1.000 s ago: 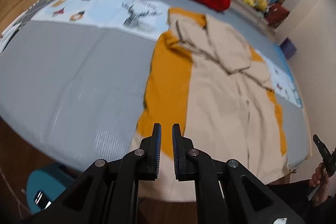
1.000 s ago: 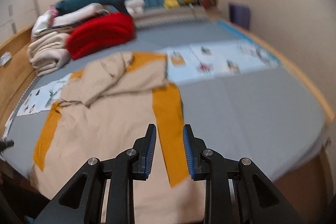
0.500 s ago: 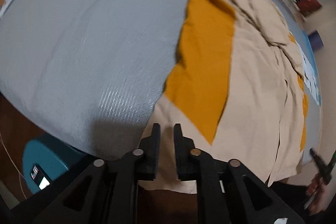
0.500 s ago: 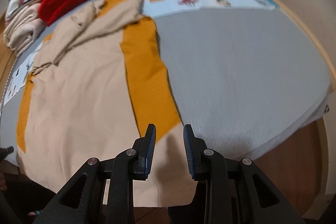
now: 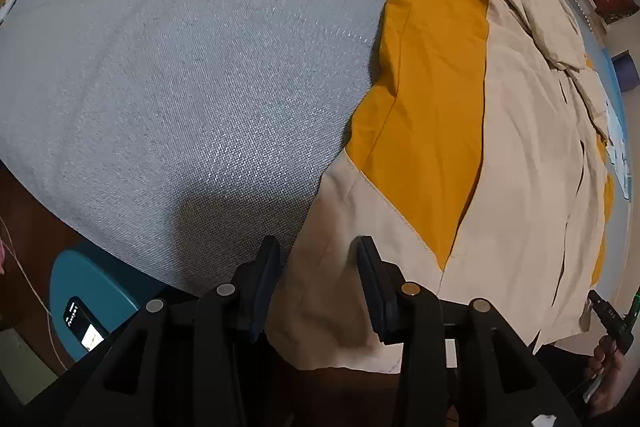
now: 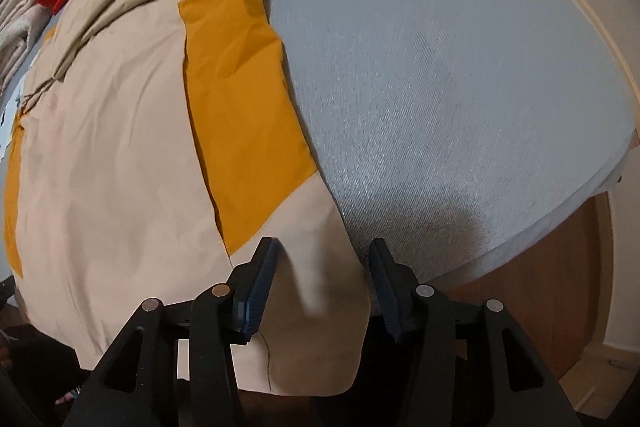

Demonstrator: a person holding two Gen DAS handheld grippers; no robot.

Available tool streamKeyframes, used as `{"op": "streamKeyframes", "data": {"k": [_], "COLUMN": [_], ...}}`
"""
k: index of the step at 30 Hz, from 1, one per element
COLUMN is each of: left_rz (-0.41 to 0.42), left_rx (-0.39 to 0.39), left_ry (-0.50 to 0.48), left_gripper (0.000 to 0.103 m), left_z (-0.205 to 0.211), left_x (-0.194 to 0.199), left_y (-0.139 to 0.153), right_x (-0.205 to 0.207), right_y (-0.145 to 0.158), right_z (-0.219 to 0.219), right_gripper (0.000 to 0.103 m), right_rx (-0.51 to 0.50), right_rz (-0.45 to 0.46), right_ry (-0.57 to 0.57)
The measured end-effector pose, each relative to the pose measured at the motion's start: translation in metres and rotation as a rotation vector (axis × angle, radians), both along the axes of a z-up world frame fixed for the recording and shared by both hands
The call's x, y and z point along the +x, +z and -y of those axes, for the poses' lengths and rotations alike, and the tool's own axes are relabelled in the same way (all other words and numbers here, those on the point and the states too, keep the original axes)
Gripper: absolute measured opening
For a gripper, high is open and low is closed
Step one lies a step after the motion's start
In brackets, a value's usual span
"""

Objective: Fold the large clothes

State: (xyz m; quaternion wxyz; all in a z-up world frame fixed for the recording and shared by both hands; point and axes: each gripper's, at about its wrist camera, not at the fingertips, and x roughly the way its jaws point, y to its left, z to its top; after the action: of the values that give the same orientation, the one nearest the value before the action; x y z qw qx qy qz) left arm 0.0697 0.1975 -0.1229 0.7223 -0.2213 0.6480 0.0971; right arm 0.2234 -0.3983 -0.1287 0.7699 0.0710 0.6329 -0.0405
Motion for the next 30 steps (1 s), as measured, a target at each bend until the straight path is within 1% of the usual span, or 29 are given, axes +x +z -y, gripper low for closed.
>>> {"op": "streamKeyframes", "data": {"k": [5, 7, 8, 9, 10, 11, 12, 13, 14, 15, 17, 18, 19, 21, 22, 23, 24, 25, 26, 27, 30], "left_rz": [-0.004, -0.004, -0.002, 0.002, 0.006, 0.015, 0.033, 0.061, 0.082, 0.086, 0.049, 0.02, 0.002, -0.002, -0.001, -0.002, 0.001, 0.012, 0.031, 0.05, 0.132], "left_rx": [0.026, 0.054, 0.065, 0.066, 0.064, 0.051, 0.041, 0.03, 0.017, 0.013, 0.025, 0.024, 0.017, 0.027, 0.033, 0.04, 0.043, 0.041, 0.046, 0.05, 0.027], "left_ry": [-0.031, -0.062, -0.078, -0.091, -0.104, -0.105, -0.1, -0.1, -0.108, -0.115, -0.119, -0.111, -0.106, -0.116, -0.12, -0.127, -0.132, -0.138, -0.143, -0.148, -0.158], "left_gripper": [0.038, 0.038, 0.036, 0.029, 0.01, 0.005, 0.005, 0.005, 0.005, 0.005, 0.006, 0.009, 0.014, 0.015, 0.015, 0.013, 0.009, 0.004, 0.003, 0.002, 0.001], "left_z": [0.005, 0.01, 0.013, 0.015, 0.017, 0.019, 0.019, 0.019, 0.02, 0.021, 0.021, 0.019, 0.018, 0.019, 0.02, 0.021, 0.022, 0.025, 0.032, 0.035, 0.038], "left_x": [0.002, 0.002, 0.002, 0.003, 0.003, 0.003, 0.002, 0.0, -0.002, -0.002, -0.004, -0.004, -0.003, -0.003, -0.003, -0.004, -0.005, -0.005, -0.001, -0.003, -0.012], "left_y": [-0.003, -0.003, -0.003, -0.003, -0.002, 0.001, 0.005, 0.011, 0.015, 0.016, 0.008, 0.001, -0.004, -0.004, -0.004, -0.003, -0.002, 0.0, 0.004, 0.01, 0.037], "right_x": [-0.001, -0.001, -0.001, -0.002, -0.002, -0.003, -0.004, -0.006, -0.007, -0.008, -0.01, -0.01, -0.011, -0.01, -0.008, -0.008, -0.008, -0.008, -0.009, -0.009, -0.01], "right_y": [-0.006, -0.007, -0.007, -0.007, -0.006, -0.005, -0.002, 0.002, 0.006, 0.01, 0.011, 0.006, 0.002, -0.006, -0.006, -0.006, -0.005, -0.005, -0.004, -0.001, 0.016], "right_z": [0.001, 0.001, 0.0, 0.0, 0.0, -0.001, -0.001, 0.0, 0.0, 0.0, 0.0, 0.0, 0.003, 0.002, 0.001, 0.0, -0.001, -0.002, 0.0, 0.0, 0.002], "right_gripper": [0.05, 0.05, 0.049, 0.045, 0.032, 0.023, 0.009, 0.007, 0.007, 0.006, 0.007, 0.01, 0.014, 0.017, 0.017, 0.017, 0.017, 0.016, 0.015, 0.006, 0.003], "right_rx": [0.012, 0.017, 0.021, 0.024, 0.029, 0.033, 0.042, 0.057, 0.065, 0.076, 0.076, 0.065, 0.06, 0.053, 0.04, 0.031, 0.027, 0.027, 0.029, 0.036, 0.077], "right_rz": [-0.023, -0.026, -0.027, -0.026, -0.024, -0.018, -0.007, 0.01, 0.026, 0.043, 0.044, 0.023, 0.004, -0.032, -0.031, -0.032, -0.032, -0.032, -0.028, -0.018, 0.048], "right_ry": [0.0, 0.002, 0.003, 0.004, 0.008, 0.013, 0.015, 0.013, 0.012, 0.011, 0.013, 0.011, 0.006, 0.006, 0.017, 0.025, 0.029, 0.029, 0.027, 0.024, 0.017]}}
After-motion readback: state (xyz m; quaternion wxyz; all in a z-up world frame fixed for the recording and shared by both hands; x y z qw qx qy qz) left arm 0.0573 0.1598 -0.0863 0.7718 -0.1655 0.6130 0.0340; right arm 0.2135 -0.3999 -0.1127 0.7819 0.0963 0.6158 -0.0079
